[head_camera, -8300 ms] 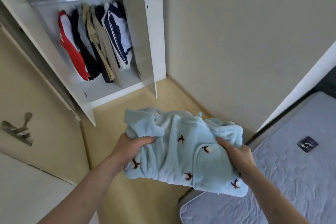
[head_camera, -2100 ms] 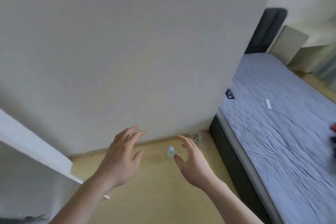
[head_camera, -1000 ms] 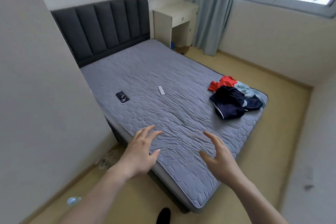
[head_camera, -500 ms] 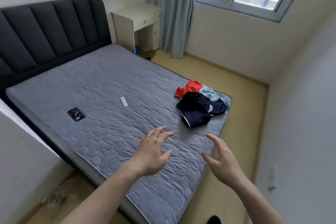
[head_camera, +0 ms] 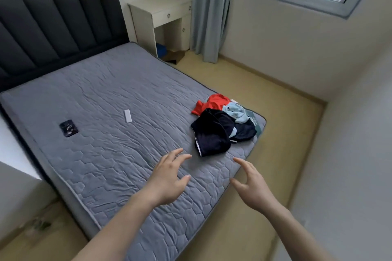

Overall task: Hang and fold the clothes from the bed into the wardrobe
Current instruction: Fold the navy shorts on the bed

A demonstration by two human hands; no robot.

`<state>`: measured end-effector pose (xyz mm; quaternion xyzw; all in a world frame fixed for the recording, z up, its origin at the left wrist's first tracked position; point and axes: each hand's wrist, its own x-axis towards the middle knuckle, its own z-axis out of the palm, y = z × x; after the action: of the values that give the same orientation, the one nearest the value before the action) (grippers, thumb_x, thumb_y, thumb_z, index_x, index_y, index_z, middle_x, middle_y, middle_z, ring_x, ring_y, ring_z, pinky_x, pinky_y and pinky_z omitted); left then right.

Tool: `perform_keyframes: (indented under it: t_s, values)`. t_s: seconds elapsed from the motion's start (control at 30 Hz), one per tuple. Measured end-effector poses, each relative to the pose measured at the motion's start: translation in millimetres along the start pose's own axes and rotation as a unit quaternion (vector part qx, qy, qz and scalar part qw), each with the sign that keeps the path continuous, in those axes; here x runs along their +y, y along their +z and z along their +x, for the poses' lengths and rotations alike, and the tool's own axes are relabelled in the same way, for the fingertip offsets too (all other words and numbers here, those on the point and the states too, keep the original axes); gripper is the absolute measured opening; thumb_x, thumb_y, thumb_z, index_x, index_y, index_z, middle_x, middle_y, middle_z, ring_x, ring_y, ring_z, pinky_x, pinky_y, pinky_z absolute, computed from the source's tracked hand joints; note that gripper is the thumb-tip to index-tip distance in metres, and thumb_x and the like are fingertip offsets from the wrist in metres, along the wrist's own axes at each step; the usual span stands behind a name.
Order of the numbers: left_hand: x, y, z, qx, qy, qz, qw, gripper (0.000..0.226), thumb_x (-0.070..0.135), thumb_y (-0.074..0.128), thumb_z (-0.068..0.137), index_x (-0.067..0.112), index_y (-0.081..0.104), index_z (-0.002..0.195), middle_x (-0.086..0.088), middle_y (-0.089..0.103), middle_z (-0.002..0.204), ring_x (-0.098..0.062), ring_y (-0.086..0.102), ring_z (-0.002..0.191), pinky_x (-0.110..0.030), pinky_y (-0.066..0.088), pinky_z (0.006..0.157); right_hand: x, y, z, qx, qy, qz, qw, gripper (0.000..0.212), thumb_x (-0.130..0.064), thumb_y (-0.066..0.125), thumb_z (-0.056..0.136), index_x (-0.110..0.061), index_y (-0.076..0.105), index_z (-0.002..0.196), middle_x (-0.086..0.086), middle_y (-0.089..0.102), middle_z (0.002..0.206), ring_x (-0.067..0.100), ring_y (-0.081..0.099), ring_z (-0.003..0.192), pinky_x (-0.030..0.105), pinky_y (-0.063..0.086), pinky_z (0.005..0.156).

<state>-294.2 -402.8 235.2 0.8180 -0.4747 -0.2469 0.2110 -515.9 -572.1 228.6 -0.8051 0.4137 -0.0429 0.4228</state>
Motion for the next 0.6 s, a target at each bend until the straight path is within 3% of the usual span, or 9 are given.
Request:
perform_keyframes:
  t_s: [0.2, 0.47, 0.53, 0.6]
  values:
    - [-12.3, 8.8, 26.8, 0.000, -0.070, 0.000, 0.998, 0.057, 0.042, 0.061, 0.096, 0.042, 0.040, 0.150, 0.013, 0.023, 0.164, -0.014, 0.023, 0.151, -0.034, 0.022, 0.124, 15.1, -28.4, 60.3, -0.034, -0.009, 0.001, 0.999, 0.061, -0.028, 0.064, 0.098, -0.034, 0.039, 0.154, -0.019, 0.037, 0.154, 0.001, 0.036, 0.140, 0.028, 0.036, 0.115]
    - [-48.2, 25.6, 112.8, -0.004, -0.143, -0.028, 0.989, 0.055, 0.039, 0.062, 0.097, 0.036, 0.044, 0.149, 0.009, 0.027, 0.163, -0.019, 0.029, 0.149, -0.034, 0.025, 0.122, 26.4, -51.5, 153.9, -0.054, 0.011, -0.015, 0.998, 0.061, -0.027, 0.064, 0.098, -0.034, 0.039, 0.153, -0.020, 0.039, 0.146, -0.001, 0.037, 0.135, 0.026, 0.039, 0.108]
    - [-48.2, 37.8, 143.1, -0.026, -0.146, -0.032, 0.988, 0.055, 0.038, 0.063, 0.096, 0.035, 0.045, 0.148, 0.007, 0.028, 0.162, -0.020, 0.031, 0.148, -0.034, 0.025, 0.122, 31.6, -61.7, 168.8, -0.052, 0.025, -0.016, 0.998, 0.059, -0.026, 0.064, 0.098, -0.035, 0.040, 0.151, -0.022, 0.039, 0.141, -0.002, 0.040, 0.133, 0.022, 0.042, 0.104]
    - [-44.5, 49.2, 179.1, -0.049, -0.139, -0.043, 0.988, 0.056, 0.038, 0.063, 0.095, 0.034, 0.046, 0.148, 0.007, 0.029, 0.162, -0.020, 0.032, 0.148, -0.034, 0.026, 0.122, 38.3, -71.6, 186.4, -0.054, 0.028, -0.019, 0.998, 0.058, -0.026, 0.064, 0.099, -0.036, 0.040, 0.150, -0.022, 0.039, 0.142, -0.013, 0.048, 0.117, 0.009, 0.044, 0.087]
